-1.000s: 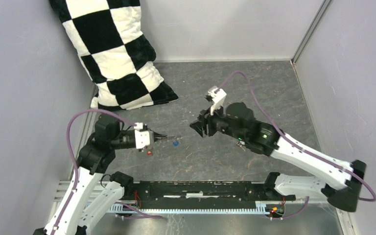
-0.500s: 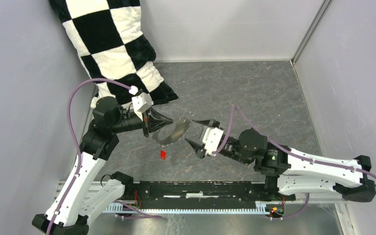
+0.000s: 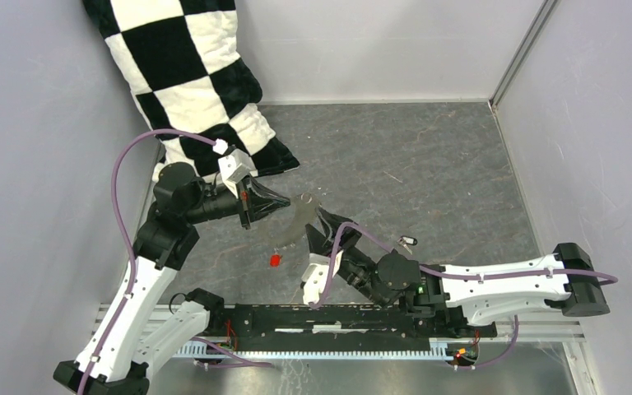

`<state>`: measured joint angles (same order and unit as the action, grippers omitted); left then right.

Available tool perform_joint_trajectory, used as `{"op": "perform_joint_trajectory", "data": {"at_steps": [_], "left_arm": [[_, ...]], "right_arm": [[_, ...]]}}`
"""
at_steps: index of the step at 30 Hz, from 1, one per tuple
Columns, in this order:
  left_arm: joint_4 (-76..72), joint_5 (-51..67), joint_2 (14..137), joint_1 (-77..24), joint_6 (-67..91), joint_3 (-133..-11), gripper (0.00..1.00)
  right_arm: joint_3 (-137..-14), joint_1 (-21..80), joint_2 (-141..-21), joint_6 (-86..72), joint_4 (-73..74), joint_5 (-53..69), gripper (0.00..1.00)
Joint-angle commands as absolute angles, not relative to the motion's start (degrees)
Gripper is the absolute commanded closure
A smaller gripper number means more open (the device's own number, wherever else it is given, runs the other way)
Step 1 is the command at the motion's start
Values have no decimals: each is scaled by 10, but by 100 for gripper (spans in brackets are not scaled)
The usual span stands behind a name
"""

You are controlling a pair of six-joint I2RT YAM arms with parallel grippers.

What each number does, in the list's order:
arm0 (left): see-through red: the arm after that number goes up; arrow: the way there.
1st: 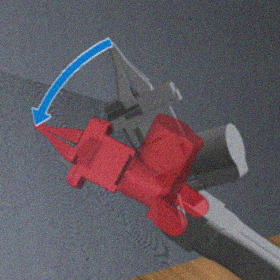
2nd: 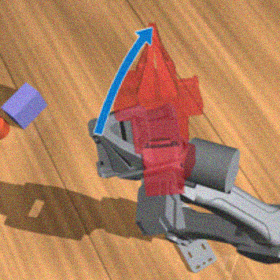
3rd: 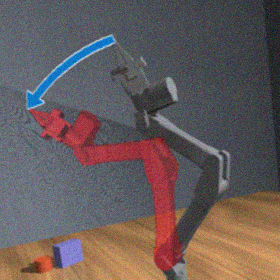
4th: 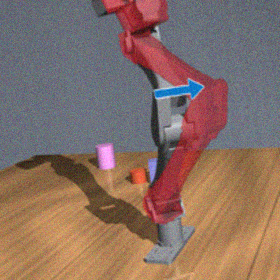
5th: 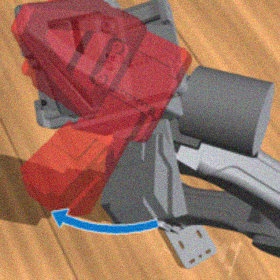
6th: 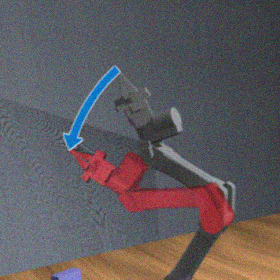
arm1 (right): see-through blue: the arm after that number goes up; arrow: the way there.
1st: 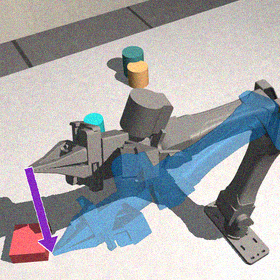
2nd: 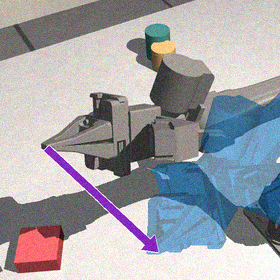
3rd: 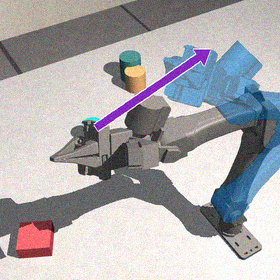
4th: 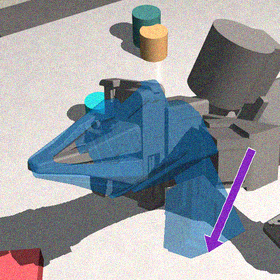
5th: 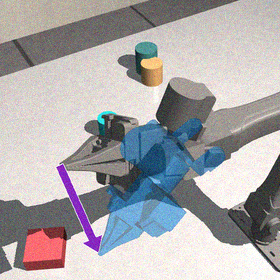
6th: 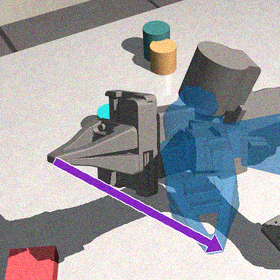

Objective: Put the keys on the keyring

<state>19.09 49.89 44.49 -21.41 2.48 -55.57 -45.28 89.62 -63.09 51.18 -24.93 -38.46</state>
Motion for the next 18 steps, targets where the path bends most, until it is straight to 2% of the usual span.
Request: {"op": "perform_joint_trajectory", "data": {"at_steps": [1,18], "left_arm": [[155,503,434,-216,59,-581,98],[148,516,428,-216,76,-578,98]], "right_arm": [[-459,898,-642,563,-379,-415,49],[-490,869,-667,511,-384,-380,59]]}}
